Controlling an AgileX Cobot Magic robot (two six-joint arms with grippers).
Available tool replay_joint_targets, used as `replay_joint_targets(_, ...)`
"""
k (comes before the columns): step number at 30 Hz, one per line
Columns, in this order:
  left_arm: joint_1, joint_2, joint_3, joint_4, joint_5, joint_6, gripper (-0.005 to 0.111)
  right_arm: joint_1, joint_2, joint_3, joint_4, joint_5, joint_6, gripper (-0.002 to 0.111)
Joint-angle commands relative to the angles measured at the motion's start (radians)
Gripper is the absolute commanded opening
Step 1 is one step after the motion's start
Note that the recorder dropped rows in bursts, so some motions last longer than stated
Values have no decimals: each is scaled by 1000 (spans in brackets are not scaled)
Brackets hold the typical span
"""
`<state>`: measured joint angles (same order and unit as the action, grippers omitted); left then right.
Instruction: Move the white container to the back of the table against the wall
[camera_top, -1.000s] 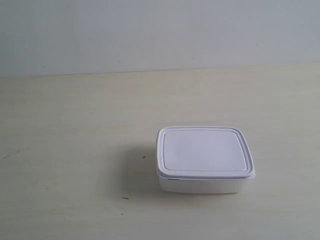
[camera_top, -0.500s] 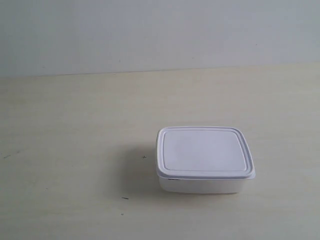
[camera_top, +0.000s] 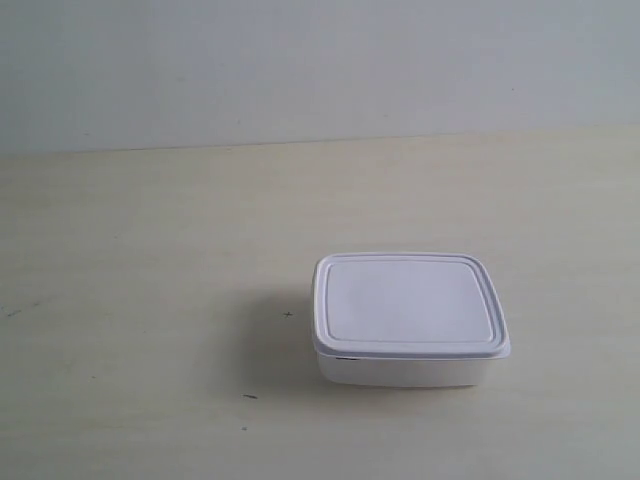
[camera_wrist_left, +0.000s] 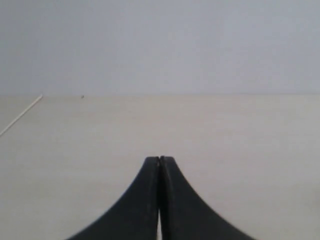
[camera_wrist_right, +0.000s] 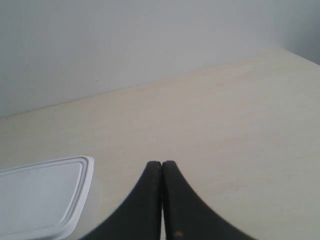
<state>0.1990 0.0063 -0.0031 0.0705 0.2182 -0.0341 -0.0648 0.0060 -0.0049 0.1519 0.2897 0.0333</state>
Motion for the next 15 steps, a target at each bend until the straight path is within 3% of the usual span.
replay_joint_targets(1, 1, -6, 3, -3, -154, 5, 0, -4, -6, 5, 3, -6, -6, 0)
replay_joint_targets(7, 1, -6, 3, -3, -320, -61, 0, -4, -6, 5, 16, -85, 7, 0)
replay_joint_targets(15, 1, -6, 3, -3, -438, -379, 0, -4, -6, 5, 422, -282, 179, 0)
